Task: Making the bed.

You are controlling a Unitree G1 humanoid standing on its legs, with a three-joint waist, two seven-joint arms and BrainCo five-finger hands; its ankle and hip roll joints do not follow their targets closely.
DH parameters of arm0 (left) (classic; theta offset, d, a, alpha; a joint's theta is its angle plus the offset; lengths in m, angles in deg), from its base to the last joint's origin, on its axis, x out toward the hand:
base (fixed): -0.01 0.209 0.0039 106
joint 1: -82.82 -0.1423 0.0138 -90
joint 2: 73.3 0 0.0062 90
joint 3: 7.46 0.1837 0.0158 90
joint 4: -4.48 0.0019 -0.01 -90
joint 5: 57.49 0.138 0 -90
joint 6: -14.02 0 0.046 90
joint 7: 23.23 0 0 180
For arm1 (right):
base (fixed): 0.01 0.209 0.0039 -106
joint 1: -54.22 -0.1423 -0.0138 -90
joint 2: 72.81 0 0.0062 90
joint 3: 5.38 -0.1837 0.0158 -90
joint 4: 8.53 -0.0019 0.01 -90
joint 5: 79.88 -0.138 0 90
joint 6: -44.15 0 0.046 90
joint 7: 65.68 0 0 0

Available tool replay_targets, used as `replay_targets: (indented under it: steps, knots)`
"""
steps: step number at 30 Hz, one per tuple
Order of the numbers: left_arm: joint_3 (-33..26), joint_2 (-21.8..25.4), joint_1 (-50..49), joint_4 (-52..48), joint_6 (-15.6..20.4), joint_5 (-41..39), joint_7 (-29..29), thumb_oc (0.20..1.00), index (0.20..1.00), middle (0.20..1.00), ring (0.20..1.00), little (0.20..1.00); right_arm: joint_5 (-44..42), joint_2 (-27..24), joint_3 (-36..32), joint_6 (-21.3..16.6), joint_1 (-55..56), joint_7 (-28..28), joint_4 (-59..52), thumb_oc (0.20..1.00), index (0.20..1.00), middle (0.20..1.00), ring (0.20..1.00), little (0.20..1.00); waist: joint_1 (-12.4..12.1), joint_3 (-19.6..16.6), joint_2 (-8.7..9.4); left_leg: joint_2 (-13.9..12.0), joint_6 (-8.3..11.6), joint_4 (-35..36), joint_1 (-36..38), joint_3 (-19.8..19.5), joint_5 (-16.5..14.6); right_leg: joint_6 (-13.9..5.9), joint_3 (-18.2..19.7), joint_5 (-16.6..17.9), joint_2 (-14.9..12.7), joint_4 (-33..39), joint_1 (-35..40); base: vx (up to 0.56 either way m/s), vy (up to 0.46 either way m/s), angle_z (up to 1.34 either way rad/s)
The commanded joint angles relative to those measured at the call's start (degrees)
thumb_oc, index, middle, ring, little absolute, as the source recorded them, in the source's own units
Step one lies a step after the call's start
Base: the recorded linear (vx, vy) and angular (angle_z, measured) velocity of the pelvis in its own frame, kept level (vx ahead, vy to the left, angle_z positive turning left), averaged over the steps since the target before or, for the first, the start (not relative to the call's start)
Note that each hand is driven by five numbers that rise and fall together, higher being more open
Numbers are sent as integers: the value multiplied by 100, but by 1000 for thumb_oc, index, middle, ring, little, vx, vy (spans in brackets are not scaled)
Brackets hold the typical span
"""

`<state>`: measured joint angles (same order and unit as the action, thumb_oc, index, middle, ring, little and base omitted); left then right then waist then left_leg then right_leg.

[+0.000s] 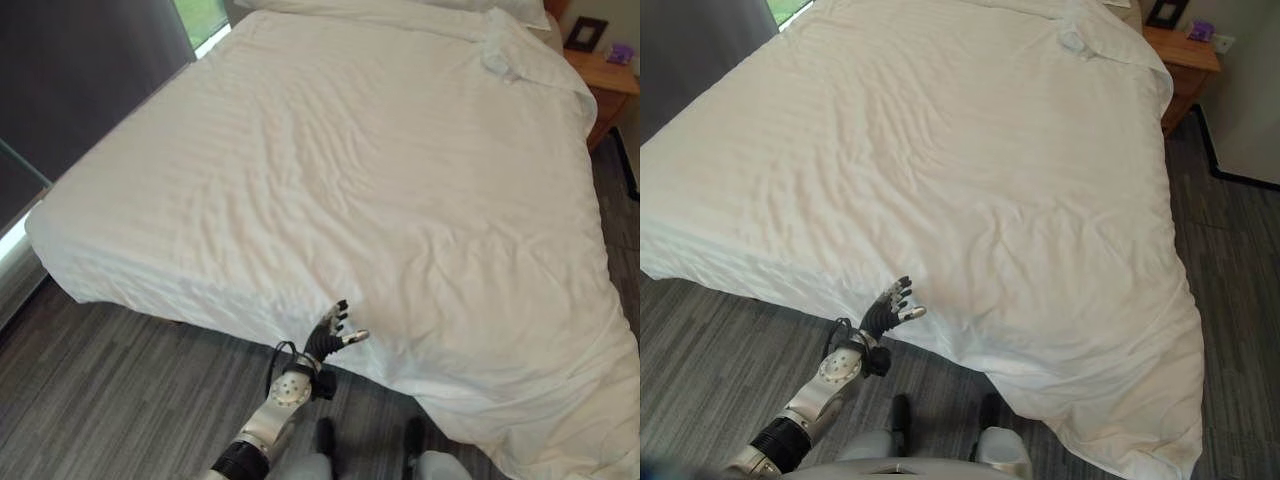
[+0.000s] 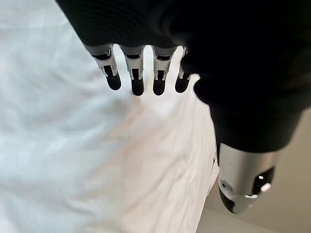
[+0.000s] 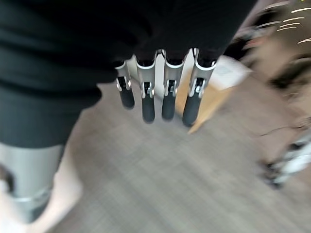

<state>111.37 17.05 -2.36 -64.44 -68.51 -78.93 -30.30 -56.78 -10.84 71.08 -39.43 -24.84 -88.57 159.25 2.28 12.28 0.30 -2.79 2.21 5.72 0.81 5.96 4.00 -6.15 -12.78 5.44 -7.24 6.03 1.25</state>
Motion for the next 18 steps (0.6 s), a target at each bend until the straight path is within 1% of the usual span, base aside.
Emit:
replay_targets:
  steps: [1, 2, 3, 4, 5, 6, 7, 8, 9, 10, 11, 12, 13, 14, 15, 16, 17, 18]
  knots:
    - [-127, -238, 314, -153, 421, -159, -5, 1000, 1000, 1000, 1000, 1000, -526, -864, -160, 146, 157, -187, 413, 1000, 1000, 1000, 1000, 1000, 128, 98, -33, 20, 48, -72, 223, 148, -827, -382, -16, -663, -107, -103, 257, -4, 19, -10]
    - [-184, -218, 284, -193, 429, -192, 6, 1000, 1000, 1000, 1000, 1000, -561, -1030, -278, 114, 182, -179, 371, 1000, 1000, 1000, 1000, 1000, 150, 87, -50, 13, 52, -72, 241, 191, -832, -384, 8, -661, -111, -103, 259, -4, 19, -24]
    - [-183, -222, 283, -195, 427, -192, 7, 1000, 1000, 1000, 1000, 1000, -560, -1034, -286, 114, 190, -177, 366, 1000, 1000, 1000, 1000, 1000, 145, 87, -55, 11, 52, -72, 244, 195, -834, -384, 12, -660, -110, -103, 260, -3, 13, -28]
    - [-303, -180, 238, -295, 444, -249, 26, 1000, 1000, 1000, 1000, 1000, -742, -1415, -656, -38, 213, -154, 5, 1000, 1000, 1000, 1000, 1000, 196, 62, -55, -13, 56, -72, 284, 268, -853, -391, 64, -655, -125, -103, 256, -1, 17, -21]
    - [-409, -162, 165, -403, 473, -288, 40, 1000, 1000, 1000, 1000, 1000, -860, -1606, -1002, -151, 379, -134, -272, 1000, 1000, 1000, 1000, 1000, 246, 47, -55, -22, 59, -72, 305, 300, -867, -394, 94, -652, -130, -103, 261, 0, 17, -16]
    - [-393, -171, 162, -409, 469, -289, 41, 1000, 1000, 1000, 1000, 1000, -856, -1605, -1050, -146, 432, -126, -299, 1000, 1000, 1000, 1000, 1000, 231, 46, -68, -23, 59, -72, 310, 301, -869, -395, 94, -652, -129, -103, 265, 4, 21, -27]
    - [-578, -158, 0, -561, 476, -313, 80, 1000, 1000, 1000, 1000, 1000, -995, -1853, -1744, -202, 786, -225, -1281, 1000, 1000, 1000, 1000, 1000, 312, 23, -73, -40, 56, -72, 375, 341, -912, -400, 125, -671, -121, -103, 299, 12, 8, -29]
    - [-698, -156, -90, -604, 452, -305, 99, 1000, 1000, 1000, 1000, 1000, -989, -1949, -2054, -229, 884, -317, -2168, 1000, 1000, 1000, 1000, 1000, 341, -2, -75, -47, 48, -72, 399, 354, -921, -393, 154, -671, -115, -103, 310, 16, 11, -25]
    - [-787, -173, -163, -648, 429, -297, 112, 1000, 1000, 1000, 1000, 1000, -957, -1940, -2478, -244, 1040, -401, -3275, 1000, 1000, 1000, 1000, 1000, 365, -30, -85, -46, 40, -72, 411, 353, -935, -389, 174, -677, -111, -103, 312, 19, 5, -22]
    - [-871, -199, -207, -662, 406, -291, 124, 1000, 1000, 1000, 1000, 1000, -893, -1806, -2754, -228, 1128, -481, -4253, 1000, 1000, 1000, 1000, 1000, 367, -49, -109, -41, 30, -72, 429, 338, -955, -384, 187, -689, -108, -103, 323, 13, 9, -21]
    - [-908, -246, -222, -619, 384, -287, 131, 1000, 1000, 1000, 1000, 1000, -820, -1493, -2854, -265, 1135, -510, -5215, 1000, 1000, 1000, 1000, 1000, 372, -71, -152, -41, 16, -72, 444, 318, -975, -375, 197, -704, -104, -103, 329, -5, 4, -14]
    - [-902, -237, -214, -618, 384, -286, 133, 1000, 1000, 1000, 1000, 1000, -803, -1452, -2889, -231, 1164, -495, -5277, 1000, 1000, 1000, 1000, 1000, 364, -72, -142, -37, 15, -72, 423, 316, -949, -370, 196, -684, -108, -103, 311, 5, 5, -4]
    - [-934, -249, -221, -576, 347, -302, 140, 1000, 1000, 1000, 1000, 1000, -711, -1112, -2729, -246, 979, -586, -5983, 1000, 1000, 1000, 1000, 1000, 352, -95, -175, -40, 6, -72, 441, 302, -961, -360, 197, -698, -105, -103, 327, 0, 0, 0]
    - [-787, -251, -215, -480, 299, -322, 172, 1000, 1000, 1000, 1000, 1000, -573, -961, -1726, -276, 212, -703, -5609, 1000, 1000, 1000, 1000, 1000, 179, -85, -251, -54, -3, -72, 467, 282, -970, -342, 182, -736, -90, -103, 365, -17, -27, -6]
    - [-721, -223, -161, -430, 279, -333, 180, 1000, 1000, 1000, 1000, 1000, -413, -471, -754, -339, -417, -753, -5354, 200, 200, 200, 200, 200, 182, -46, -213, -38, -20, -72, 448, 237, -930, -317, 144, -731, -94, -103, 370, -16, -50, -13]
    - [-445, -296, -152, -423, 220, -361, 223, 1000, 1000, 1000, 1000, 1000, -296, 407, 144, -532, -922, -752, -6010, 200, 200, 200, 200, 200, 23, -12, -258, -31, -38, -72, 488, 139, -958, -290, 79, -793, -94, -103, 462, -22, -39, -25]
    - [-453, -284, -149, -423, 221, -361, 224, 1000, 1000, 1000, 1000, 1000, -289, 422, 151, -524, -930, -752, -6018, 200, 200, 200, 200, 200, 34, -12, -242, -25, -40, -72, 469, 134, -932, -286, 75, -774, -100, -103, 446, 1, -27, -13]
    - [-336, -322, -105, -447, 179, -402, 236, 1000, 1000, 1000, 1000, 1000, -57, 1045, 902, -736, -1058, -508, -6690, 200, 200, 200, 200, 200, -86, 28, -259, -11, -47, -72, 489, 63, -947, -263, 19, -809, -102, -103, 512, -29, -13, 34]
